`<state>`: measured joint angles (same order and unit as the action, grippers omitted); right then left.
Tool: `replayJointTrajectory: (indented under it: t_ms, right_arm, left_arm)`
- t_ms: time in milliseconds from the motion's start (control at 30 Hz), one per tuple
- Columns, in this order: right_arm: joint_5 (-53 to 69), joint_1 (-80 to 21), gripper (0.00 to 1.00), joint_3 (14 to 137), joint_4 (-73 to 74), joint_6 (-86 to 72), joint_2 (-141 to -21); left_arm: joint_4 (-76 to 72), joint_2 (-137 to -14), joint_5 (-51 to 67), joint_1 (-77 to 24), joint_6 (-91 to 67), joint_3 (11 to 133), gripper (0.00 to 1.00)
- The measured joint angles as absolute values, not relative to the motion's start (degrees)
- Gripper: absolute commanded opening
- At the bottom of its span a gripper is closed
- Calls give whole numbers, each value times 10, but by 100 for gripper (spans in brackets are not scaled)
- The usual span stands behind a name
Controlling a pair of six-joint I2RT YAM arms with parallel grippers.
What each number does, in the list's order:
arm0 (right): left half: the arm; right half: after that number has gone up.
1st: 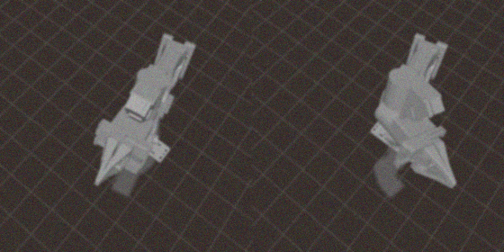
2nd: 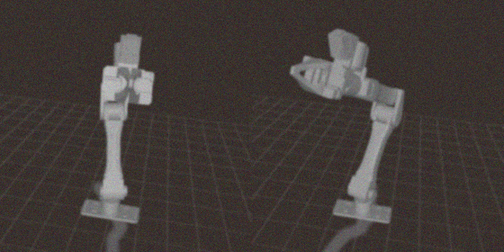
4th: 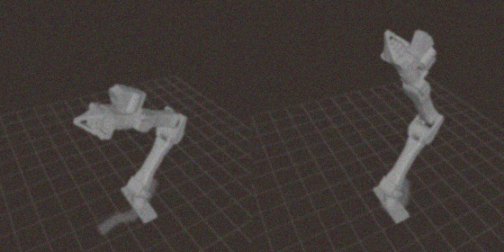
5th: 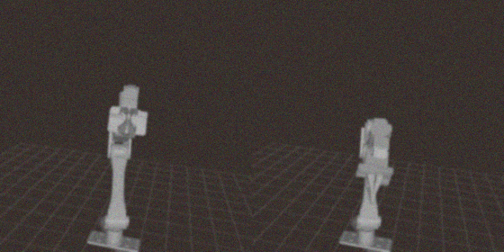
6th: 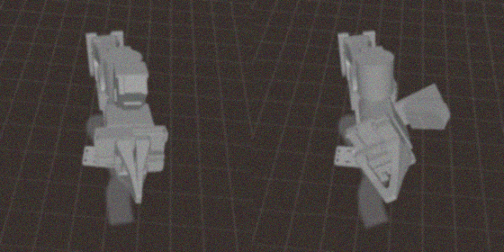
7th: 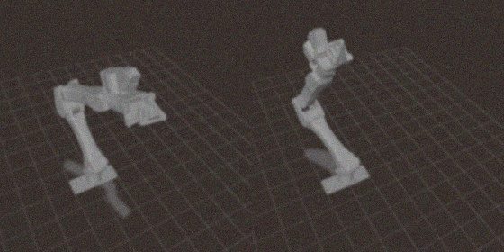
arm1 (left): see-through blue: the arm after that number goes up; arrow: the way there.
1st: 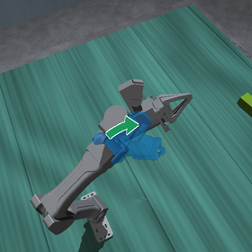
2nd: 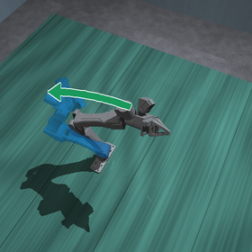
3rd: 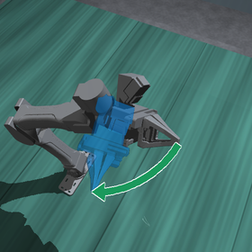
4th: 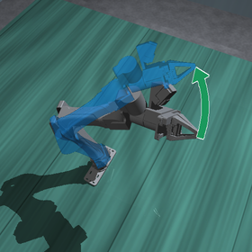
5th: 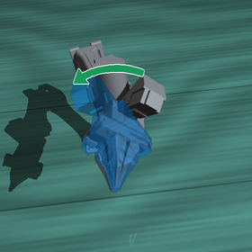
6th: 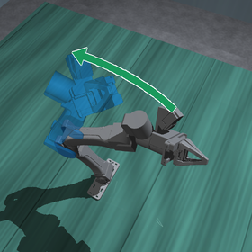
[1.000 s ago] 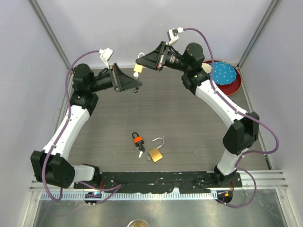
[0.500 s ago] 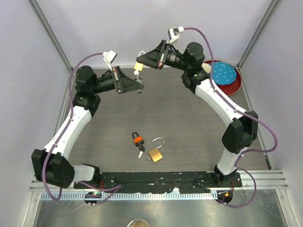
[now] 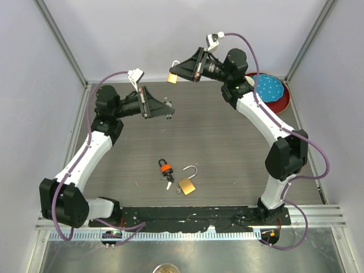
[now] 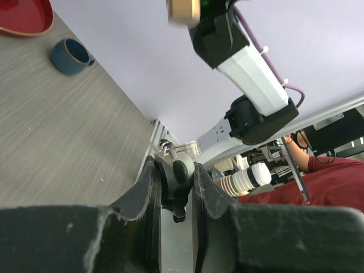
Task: Lock with the key
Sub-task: Lock the lock, then place the lock at the center of the board.
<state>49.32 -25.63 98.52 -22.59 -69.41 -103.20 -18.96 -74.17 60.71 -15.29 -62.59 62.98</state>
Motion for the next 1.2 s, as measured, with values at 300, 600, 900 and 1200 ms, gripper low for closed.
replayJointTrajectory:
  t_ms: [300,600,900,1200]
  right_arm:
    - [498,-231,1,1012,-213,-691,-1040]
    - [507,-231,2,1026,-117,-625,-1046]
    - [490,-235,1,945,5,-519,-1047]
    - [463,-280,2,917,105,-408,-1130]
  left_arm:
    - [-169,-710,616,-164,-624,573,0]
    - [-79,-732,597,-164,-555,590,0]
    - [179,-826,518,-144,-394,693,0]
    - [373,-891,413,-132,-292,706,0]
